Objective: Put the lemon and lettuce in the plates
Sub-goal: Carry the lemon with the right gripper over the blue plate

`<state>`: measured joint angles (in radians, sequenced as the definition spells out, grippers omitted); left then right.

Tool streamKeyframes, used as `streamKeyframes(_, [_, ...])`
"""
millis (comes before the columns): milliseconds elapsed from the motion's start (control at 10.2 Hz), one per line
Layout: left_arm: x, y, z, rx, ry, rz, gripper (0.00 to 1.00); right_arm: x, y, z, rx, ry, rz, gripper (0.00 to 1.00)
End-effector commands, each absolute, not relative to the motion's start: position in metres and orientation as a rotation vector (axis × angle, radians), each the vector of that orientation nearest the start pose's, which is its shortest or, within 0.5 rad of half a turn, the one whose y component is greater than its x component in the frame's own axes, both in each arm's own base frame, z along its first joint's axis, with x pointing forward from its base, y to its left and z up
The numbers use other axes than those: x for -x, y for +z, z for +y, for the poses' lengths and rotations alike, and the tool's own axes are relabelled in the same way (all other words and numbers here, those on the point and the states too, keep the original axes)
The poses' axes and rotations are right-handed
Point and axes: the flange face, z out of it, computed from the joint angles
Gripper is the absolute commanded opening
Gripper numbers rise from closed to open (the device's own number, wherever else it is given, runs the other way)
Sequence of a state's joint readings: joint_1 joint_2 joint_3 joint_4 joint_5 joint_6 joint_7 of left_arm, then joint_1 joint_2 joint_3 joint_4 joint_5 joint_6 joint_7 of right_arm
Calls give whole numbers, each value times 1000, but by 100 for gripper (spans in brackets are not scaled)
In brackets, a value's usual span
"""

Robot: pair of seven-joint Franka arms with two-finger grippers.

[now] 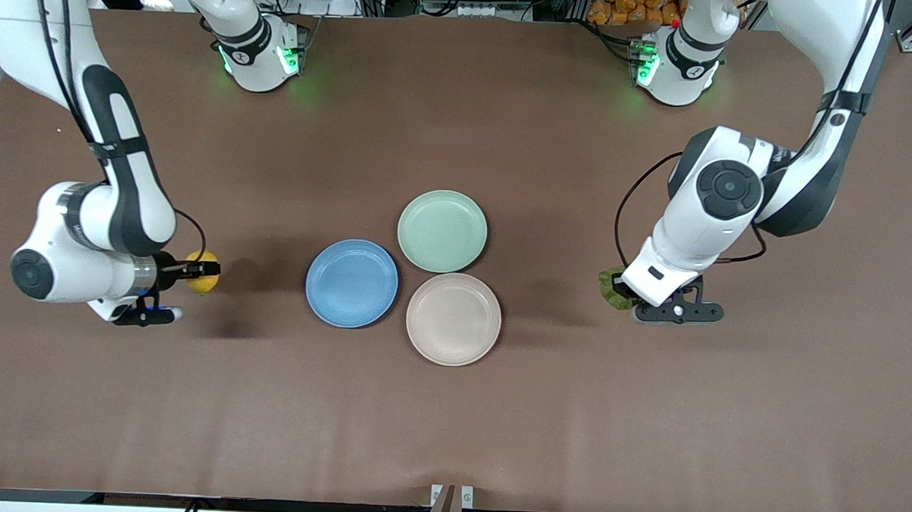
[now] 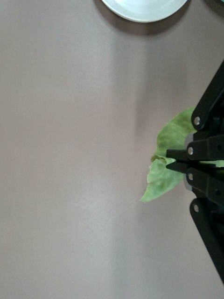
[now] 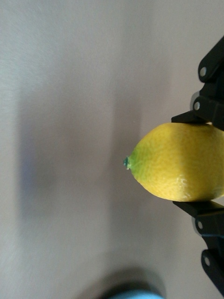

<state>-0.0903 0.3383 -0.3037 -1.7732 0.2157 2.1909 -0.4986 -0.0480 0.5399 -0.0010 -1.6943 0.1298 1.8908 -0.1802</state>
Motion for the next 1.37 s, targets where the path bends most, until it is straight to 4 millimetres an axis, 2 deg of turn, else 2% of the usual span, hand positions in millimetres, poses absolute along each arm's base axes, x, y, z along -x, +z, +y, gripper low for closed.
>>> streamKeyframes(0, [-613,406,-227,3092,-220,-49,0,-648,308,-2,2910,477,-160,0])
streamKeyframes(195, [-616,413,-228,3095,-238,-50,0,-654,326,21,2900,461,-219,0])
streamKeyframes(391, [-619,421,-227,3101,-259,-58,0,-656,336,50,2919,448,-175,0])
streamKeyframes(489, [-618,421,-229,3122,-247,-74,0,-657,349,84,2942,430,-153,0])
streamKeyframes(586, [-621,427,-229,3139,-255,-90,0,-658,355,107,2960,418,-119,0])
streamKeyframes(977, [-623,435,-230,3159,-269,-109,0,-660,362,161,2975,388,-38,0])
streamKeyframes(1173, [-624,435,-231,3166,-264,-113,0,-656,357,198,2952,377,-7,0])
streamKeyframes(1271, [-624,437,-231,3183,-260,-132,0,-657,354,209,2955,353,34,0])
